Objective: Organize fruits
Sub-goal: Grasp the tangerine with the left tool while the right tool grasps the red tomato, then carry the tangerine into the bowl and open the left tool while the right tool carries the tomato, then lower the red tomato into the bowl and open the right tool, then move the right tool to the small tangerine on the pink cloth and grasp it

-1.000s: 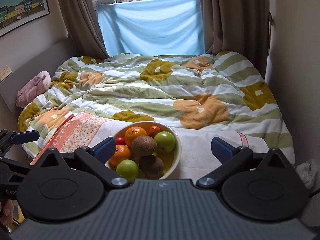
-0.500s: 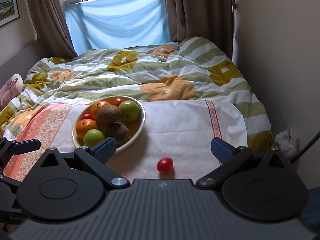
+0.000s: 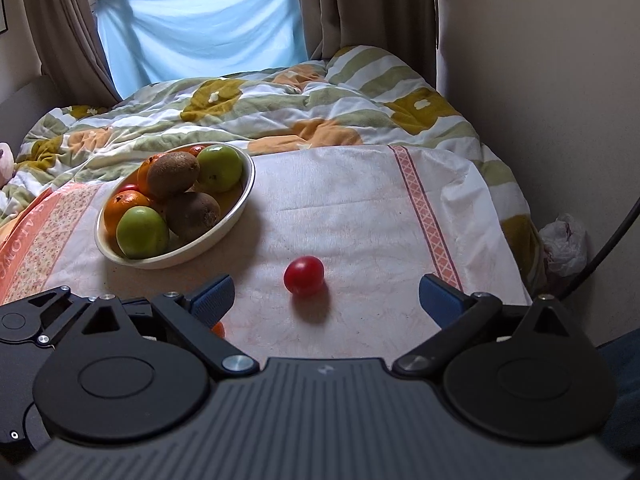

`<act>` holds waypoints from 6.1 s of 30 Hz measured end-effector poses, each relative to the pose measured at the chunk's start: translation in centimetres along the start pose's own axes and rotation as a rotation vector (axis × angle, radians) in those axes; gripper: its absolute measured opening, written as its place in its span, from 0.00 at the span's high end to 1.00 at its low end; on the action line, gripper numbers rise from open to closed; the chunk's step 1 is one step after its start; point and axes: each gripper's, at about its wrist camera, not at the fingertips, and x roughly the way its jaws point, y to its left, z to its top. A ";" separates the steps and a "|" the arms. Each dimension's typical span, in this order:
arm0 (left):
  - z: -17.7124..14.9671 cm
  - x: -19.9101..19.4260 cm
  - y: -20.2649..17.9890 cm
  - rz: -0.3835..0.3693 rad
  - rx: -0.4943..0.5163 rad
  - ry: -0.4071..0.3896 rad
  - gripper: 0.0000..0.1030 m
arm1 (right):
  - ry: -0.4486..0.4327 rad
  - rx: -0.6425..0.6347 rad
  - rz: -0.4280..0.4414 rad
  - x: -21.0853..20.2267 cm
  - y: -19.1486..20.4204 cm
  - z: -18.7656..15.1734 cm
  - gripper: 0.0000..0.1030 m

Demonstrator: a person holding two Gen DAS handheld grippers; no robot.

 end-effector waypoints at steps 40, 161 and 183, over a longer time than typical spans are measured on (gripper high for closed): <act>-1.2 0.6 2.0 0.112 -0.062 0.005 0.60 | 0.083 -0.119 0.011 7.8 2.7 -0.2 0.50; 6.7 -5.1 15.8 0.487 -0.368 0.034 0.05 | 0.084 -0.287 0.342 8.6 6.8 12.2 0.00; 1.3 -18.1 19.8 0.618 -0.472 -0.109 0.05 | -0.030 -0.296 0.421 -1.2 16.7 13.1 0.00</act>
